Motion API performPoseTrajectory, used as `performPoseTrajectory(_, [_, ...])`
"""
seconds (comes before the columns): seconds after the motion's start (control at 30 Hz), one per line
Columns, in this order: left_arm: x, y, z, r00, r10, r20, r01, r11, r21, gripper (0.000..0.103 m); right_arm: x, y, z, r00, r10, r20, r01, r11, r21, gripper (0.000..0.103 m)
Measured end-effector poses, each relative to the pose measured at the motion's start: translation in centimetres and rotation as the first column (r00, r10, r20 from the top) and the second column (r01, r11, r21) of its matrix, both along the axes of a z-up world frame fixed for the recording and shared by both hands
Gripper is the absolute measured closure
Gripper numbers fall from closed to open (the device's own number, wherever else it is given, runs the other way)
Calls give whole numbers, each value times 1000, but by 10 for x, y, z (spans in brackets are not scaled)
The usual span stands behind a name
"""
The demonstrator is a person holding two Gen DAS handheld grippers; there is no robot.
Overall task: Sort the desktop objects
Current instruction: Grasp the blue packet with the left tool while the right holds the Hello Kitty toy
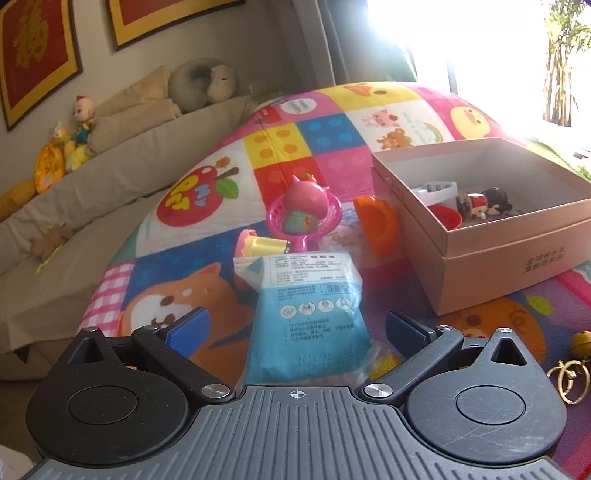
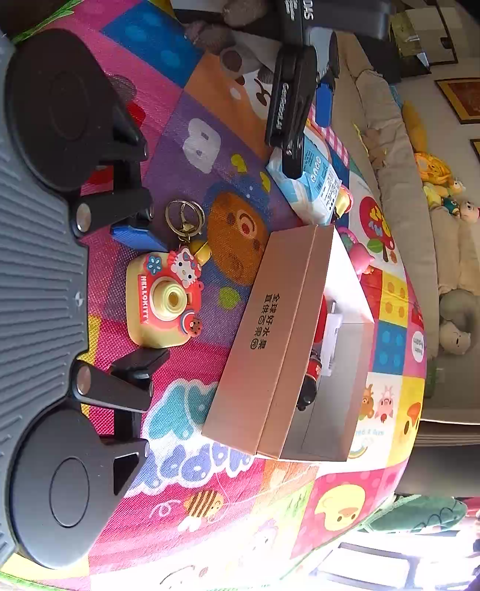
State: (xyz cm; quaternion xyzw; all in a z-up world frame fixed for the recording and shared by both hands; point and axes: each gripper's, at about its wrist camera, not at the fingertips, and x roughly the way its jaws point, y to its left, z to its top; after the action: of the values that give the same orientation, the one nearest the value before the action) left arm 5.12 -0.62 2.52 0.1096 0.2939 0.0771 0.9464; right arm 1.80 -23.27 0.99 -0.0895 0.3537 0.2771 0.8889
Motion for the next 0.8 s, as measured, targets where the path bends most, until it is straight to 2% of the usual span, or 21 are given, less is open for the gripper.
performPoseTrajectory(0.13, [19,11,-8,998,46,-40,-49,996,-73,2,-7,-3,0,1000,3,10,-3,1000,-7,47])
performPoseTrajectory(0.2, [19,15,-10,997,46,-58,-52,994,-99,31,-9,-2,0,1000,9,17,-9,1000,-13,47])
performPoseTrajectory(0.3, [9,20,-9,997,46,-62,-53,991,-122,38,-7,-2,-1,1000,8,14,-8,1000,-10,47])
performPoseTrajectory(0.47, [-32,24,-2,996,-10,-92,-5,986,-166,39,-5,2,-3,1000,4,21,-4,1000,-11,41])
performPoseTrajectory(0.63, [-82,16,5,984,-125,-124,95,970,-224,37,-6,6,-3,999,8,33,-7,1000,-25,38])
performPoseTrajectory(0.77, [-96,5,4,980,-159,-121,133,970,-202,15,-5,7,-3,999,12,31,-12,1000,-22,38])
performPoseTrajectory(0.8, [-95,4,3,982,-152,-117,128,973,-192,14,-4,8,-3,999,12,30,-12,1000,-22,38])
